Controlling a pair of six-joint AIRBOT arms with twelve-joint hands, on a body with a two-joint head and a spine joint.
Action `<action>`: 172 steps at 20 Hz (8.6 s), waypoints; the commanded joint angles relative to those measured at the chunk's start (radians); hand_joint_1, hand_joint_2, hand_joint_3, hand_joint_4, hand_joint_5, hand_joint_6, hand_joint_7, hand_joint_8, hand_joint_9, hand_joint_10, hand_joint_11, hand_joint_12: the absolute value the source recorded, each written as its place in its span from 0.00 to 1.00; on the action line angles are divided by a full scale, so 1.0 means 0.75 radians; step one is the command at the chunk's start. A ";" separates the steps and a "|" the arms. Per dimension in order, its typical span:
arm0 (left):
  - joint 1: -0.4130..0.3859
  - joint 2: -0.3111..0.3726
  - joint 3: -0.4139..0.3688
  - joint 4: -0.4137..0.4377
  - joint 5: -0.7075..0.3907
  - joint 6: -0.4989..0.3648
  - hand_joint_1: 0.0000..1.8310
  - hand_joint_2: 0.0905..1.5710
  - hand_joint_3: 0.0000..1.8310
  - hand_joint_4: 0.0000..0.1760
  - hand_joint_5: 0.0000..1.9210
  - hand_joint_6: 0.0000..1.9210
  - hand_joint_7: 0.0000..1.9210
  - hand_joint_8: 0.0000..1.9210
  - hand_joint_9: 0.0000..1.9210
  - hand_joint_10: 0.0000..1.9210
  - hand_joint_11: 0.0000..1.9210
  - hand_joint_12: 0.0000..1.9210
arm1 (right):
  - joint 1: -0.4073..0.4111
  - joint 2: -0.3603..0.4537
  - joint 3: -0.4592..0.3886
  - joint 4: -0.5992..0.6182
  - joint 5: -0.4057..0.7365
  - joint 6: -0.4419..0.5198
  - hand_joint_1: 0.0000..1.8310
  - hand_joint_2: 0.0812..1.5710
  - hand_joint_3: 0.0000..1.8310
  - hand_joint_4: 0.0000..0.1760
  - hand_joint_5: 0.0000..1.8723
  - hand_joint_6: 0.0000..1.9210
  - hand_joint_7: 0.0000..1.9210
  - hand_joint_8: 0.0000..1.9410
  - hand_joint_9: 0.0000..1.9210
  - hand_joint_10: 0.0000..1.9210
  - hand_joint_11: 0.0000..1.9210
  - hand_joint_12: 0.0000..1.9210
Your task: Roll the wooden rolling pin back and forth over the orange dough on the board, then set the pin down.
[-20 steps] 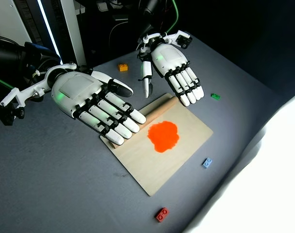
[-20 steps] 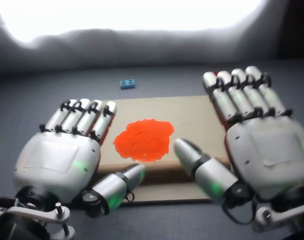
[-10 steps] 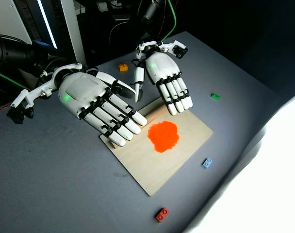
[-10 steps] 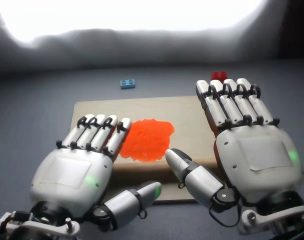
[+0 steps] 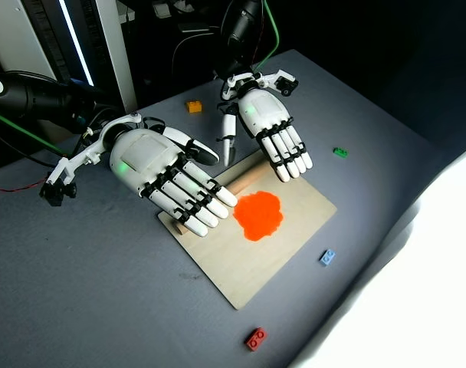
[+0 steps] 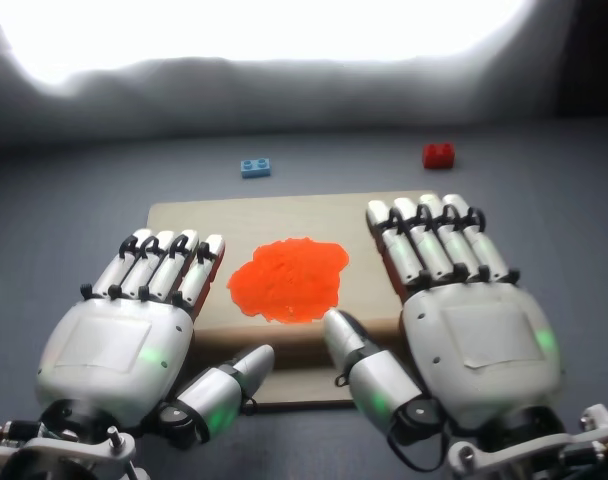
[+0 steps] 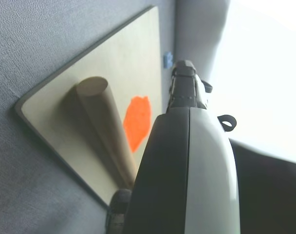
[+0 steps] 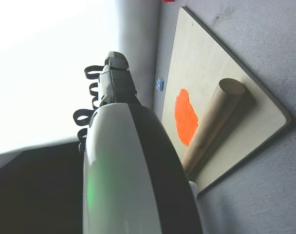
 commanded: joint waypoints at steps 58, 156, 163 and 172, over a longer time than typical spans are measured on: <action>-0.056 -0.042 0.080 0.001 -0.056 -0.017 0.00 0.91 0.00 0.00 0.00 0.00 0.02 0.00 0.01 0.00 0.00 0.10 | -0.145 -0.078 0.169 -0.187 -0.042 0.078 0.00 0.96 0.02 0.00 0.05 0.00 0.03 0.01 0.01 0.00 0.00 0.00; -0.078 -0.187 0.265 0.008 -0.047 -0.208 0.00 0.92 0.00 0.00 0.01 0.00 0.02 0.00 0.02 0.00 0.00 0.08 | -0.013 -0.164 0.541 -0.133 -0.308 0.311 0.00 0.98 0.01 0.00 0.06 0.01 0.05 0.01 0.02 0.01 0.01 0.00; -0.084 -0.203 0.288 0.013 -0.059 -0.237 0.00 0.92 0.00 0.00 0.02 0.00 0.03 0.00 0.03 0.00 0.00 0.10 | -0.009 -0.163 0.563 -0.133 -0.325 0.323 0.00 0.98 0.01 0.00 0.04 0.00 0.04 0.00 0.02 0.01 0.00 0.00; -0.083 -0.217 0.320 0.012 -0.061 -0.268 0.00 0.92 0.00 0.00 0.04 0.00 0.06 0.00 0.05 0.00 0.00 0.16 | 0.004 -0.162 0.595 -0.132 -0.336 0.341 0.00 1.00 0.01 0.00 0.06 0.01 0.06 0.01 0.03 0.01 0.00 0.00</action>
